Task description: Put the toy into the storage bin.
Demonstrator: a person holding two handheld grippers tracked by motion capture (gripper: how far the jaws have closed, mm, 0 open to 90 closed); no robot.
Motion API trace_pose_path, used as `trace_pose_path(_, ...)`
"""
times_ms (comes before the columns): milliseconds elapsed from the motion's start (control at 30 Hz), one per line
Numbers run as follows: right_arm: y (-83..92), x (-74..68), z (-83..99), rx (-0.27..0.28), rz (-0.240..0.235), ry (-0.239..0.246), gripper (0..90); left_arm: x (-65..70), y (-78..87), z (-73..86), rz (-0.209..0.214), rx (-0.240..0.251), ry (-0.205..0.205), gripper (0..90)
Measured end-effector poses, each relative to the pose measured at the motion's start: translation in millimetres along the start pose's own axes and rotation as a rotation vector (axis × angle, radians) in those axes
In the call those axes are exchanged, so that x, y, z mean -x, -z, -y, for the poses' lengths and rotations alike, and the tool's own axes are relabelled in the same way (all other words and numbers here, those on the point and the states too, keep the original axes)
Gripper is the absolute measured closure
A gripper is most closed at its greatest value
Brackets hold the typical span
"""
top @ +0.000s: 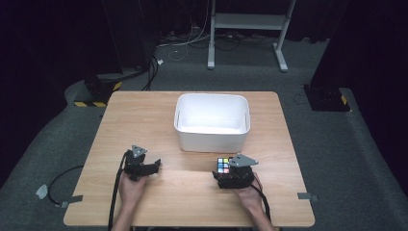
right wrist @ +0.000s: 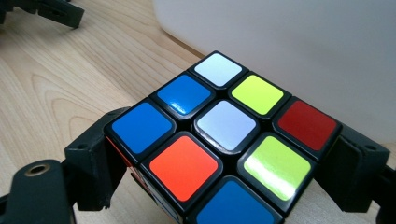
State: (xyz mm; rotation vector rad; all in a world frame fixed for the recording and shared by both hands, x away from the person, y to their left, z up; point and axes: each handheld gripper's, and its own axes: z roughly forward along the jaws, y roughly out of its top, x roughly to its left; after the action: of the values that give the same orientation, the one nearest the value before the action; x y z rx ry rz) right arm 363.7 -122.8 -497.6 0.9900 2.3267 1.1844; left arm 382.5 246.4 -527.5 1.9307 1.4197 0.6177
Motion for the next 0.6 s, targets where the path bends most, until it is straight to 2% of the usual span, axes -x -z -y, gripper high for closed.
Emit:
trace_pose_path(400,8.4,0.0,-5.7,-0.007,-0.029,0.029,13.8,0.1,-0.1,0.0,0.000,0.001,0.002,19.1)
trace_pose_path(600,13.0,-0.3,-9.4,-0.009,-0.027,0.043,13.8,0.0,0.0,0.0,0.000,0.000,0.000,19.0)
